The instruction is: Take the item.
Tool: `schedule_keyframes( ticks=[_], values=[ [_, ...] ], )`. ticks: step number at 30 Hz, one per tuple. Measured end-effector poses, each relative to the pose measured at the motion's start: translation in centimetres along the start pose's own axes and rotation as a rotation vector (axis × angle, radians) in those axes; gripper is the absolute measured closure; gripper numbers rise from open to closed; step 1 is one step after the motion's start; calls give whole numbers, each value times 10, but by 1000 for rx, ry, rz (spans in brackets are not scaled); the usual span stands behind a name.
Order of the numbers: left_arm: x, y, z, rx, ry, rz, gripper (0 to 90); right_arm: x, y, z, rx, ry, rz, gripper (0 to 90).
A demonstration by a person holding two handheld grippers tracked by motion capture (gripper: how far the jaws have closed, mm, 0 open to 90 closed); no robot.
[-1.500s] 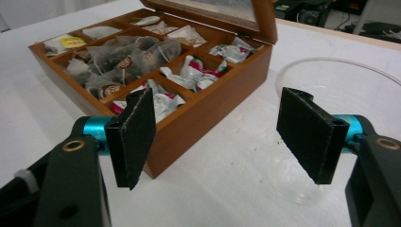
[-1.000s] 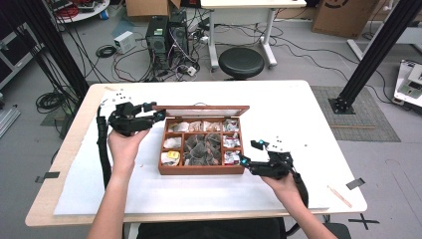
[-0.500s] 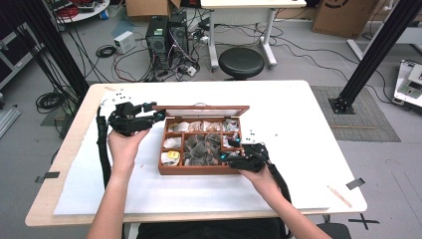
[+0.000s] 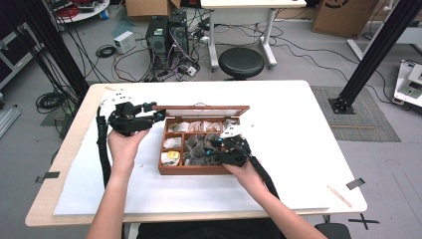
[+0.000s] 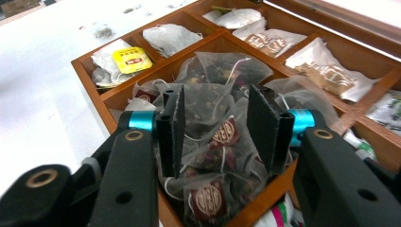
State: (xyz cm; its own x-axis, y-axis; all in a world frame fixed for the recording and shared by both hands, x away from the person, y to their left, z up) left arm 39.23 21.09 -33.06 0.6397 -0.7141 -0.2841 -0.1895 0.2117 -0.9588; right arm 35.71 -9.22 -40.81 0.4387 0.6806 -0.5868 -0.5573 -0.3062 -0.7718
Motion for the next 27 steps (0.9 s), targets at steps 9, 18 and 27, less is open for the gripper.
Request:
schedule_keyframes(
  ticks=[9,18,27],
  values=[
    [0,0,0,0,1,1,441,15,-4,-2,49,7,64,623],
    [0,0,0,-4,1,-3,440,22,-4,-2,62,5,102,722],
    [0,0,0,-5,2,-4,438,21,-4,0,50,5,94,874]
  ],
)
Point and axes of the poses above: each handheld gripper's, and its own axes: x roughly forward along the jaws, y roughly out of its underside, z roughly to its left, the point moved 2 cm from there along x, roughly forward along the jaws, and after that the axes turned 10 degrees about x, right-handed, at the moved point
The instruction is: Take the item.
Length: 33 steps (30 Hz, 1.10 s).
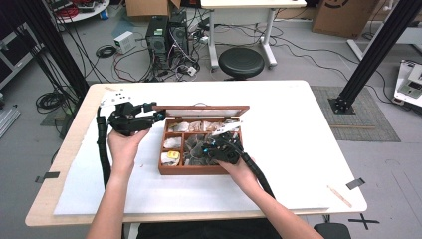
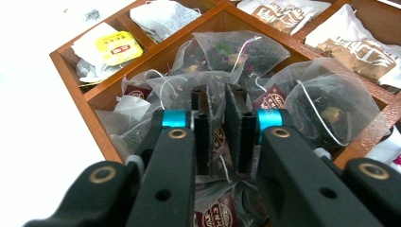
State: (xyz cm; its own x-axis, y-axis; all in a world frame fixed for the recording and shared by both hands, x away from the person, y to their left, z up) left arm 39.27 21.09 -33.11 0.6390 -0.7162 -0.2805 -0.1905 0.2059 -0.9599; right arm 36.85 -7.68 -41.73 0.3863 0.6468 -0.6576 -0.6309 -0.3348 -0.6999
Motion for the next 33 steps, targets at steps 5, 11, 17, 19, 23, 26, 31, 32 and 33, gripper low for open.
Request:
schedule_keyframes(
  ticks=[5,11,17,19,23,26,31,32,33],
  values=[
    [0,0,0,0,-1,1,438,-2,0,2,-23,-3,-15,900],
    [0,0,0,1,-1,1,438,-3,0,3,-28,-4,-27,900],
    [0,0,0,0,0,0,438,-6,0,2,-26,-7,-41,900],
    [0,0,0,0,-1,0,438,-8,-1,2,-26,-6,-50,900],
    [0,0,0,0,0,0,437,-10,-2,2,-29,-12,-64,900],
    [0,0,0,0,-1,0,437,-12,-2,3,-33,-15,-74,900],
    [0,0,0,0,-1,0,436,-17,-4,5,-44,-26,-100,900],
    [0,0,0,0,-1,0,437,-18,-5,6,-45,-29,-106,900],
    [0,0,0,0,-1,0,437,-18,-5,6,-46,-31,-111,900]
  ],
)
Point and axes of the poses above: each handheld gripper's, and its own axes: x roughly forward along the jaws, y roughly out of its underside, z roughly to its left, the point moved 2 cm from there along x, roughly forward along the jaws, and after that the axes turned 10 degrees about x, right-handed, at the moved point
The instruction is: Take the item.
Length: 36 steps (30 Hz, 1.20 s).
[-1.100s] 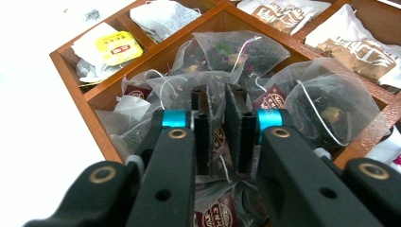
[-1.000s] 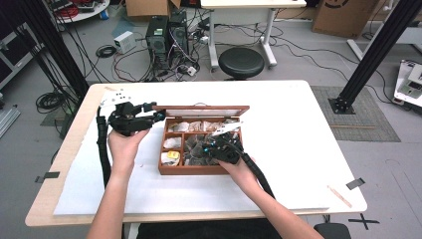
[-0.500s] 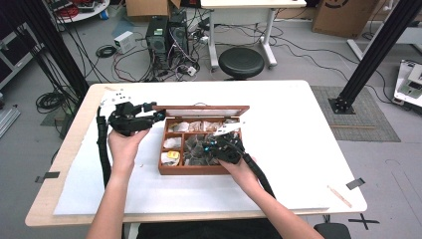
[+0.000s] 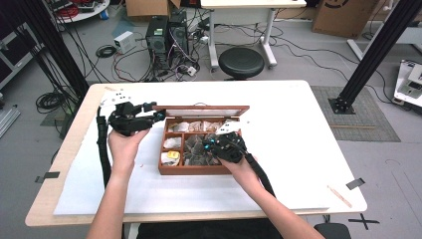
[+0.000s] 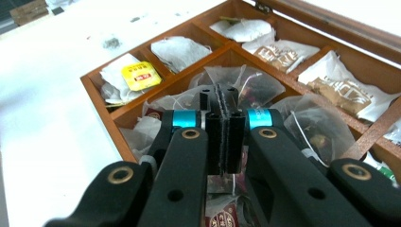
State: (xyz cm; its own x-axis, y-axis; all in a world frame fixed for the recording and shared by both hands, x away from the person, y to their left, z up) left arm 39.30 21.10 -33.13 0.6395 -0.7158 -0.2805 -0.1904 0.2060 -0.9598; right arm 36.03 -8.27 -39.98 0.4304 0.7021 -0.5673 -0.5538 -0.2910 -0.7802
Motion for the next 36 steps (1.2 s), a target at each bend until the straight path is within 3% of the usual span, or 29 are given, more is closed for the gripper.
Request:
schedule_keyframes(
  ticks=[14,22,36],
  values=[
    [0,0,0,-4,0,-3,436,-19,-10,8,-11,-25,-48,900],
    [0,0,0,-4,0,-3,436,-37,-13,5,-16,-38,-85,900],
    [0,0,0,-6,-2,-6,436,-82,-8,-22,27,-10,-167,900]
  ],
)
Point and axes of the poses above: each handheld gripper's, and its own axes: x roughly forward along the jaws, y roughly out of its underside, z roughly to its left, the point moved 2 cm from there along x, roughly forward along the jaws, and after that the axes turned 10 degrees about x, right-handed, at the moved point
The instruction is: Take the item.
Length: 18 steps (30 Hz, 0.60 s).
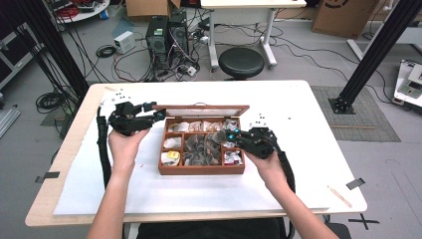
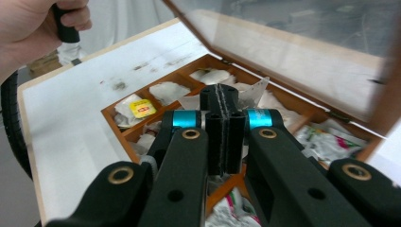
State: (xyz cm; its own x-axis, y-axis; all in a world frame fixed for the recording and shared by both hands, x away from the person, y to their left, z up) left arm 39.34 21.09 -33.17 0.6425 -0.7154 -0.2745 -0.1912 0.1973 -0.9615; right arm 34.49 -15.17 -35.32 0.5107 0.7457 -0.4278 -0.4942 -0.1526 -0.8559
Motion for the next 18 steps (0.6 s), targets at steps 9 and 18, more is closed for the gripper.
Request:
schedule_keyframes(
  ticks=[9,18],
  values=[
    [0,0,0,1,-1,1,436,-23,-1,-13,20,21,-33,900],
    [0,0,0,0,-1,1,436,-45,0,-29,44,50,-76,900]
  ],
)
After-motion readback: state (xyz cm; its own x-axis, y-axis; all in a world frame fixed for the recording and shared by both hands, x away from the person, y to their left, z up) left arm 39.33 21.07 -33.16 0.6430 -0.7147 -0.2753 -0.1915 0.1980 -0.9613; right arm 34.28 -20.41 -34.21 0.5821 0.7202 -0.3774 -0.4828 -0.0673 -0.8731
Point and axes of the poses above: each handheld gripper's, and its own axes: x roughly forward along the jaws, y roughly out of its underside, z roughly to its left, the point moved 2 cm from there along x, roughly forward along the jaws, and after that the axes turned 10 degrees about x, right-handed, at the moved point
